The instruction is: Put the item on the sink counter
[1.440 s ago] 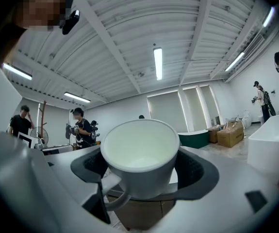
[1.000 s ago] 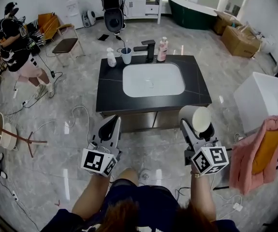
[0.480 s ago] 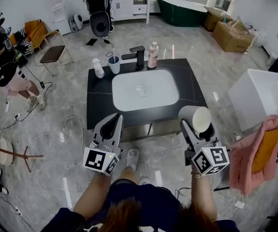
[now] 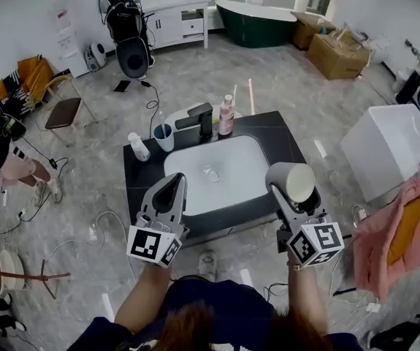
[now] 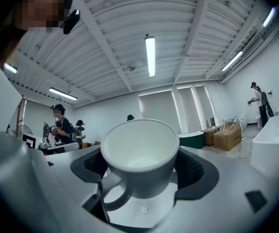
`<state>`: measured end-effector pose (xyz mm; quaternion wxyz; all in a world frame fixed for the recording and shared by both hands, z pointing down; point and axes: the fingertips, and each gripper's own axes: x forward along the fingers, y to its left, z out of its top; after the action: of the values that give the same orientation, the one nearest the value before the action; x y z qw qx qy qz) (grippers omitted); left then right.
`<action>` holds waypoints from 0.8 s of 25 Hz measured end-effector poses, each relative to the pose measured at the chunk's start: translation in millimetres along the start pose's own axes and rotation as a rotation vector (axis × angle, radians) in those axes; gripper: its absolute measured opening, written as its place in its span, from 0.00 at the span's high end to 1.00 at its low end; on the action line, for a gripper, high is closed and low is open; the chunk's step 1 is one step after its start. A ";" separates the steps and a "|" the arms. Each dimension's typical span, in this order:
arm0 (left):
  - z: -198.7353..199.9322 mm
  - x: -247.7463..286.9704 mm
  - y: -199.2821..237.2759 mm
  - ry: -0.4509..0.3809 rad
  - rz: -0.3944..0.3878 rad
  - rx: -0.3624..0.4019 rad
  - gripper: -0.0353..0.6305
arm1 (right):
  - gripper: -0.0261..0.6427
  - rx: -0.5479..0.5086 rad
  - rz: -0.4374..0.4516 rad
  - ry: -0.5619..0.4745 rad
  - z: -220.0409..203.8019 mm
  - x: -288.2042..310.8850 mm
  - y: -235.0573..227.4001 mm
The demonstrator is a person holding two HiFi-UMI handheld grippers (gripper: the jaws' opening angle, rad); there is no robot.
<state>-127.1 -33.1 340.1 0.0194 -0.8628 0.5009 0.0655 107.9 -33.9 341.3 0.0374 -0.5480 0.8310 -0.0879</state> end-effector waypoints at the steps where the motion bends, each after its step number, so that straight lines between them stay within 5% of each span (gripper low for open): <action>1: -0.8 11.7 10.0 0.000 -0.010 -0.001 0.91 | 0.32 0.003 -0.009 -0.002 0.5 13.3 -1.6; 20: -52.5 137.2 75.8 0.087 -0.092 -0.075 0.91 | 0.32 0.052 -0.088 0.077 -20.1 139.3 -54.0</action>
<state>-120.8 -194.3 376.3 -0.0317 -0.8871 0.4582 0.0457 98.3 -180.4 375.8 0.0157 -0.5790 0.8044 -0.1323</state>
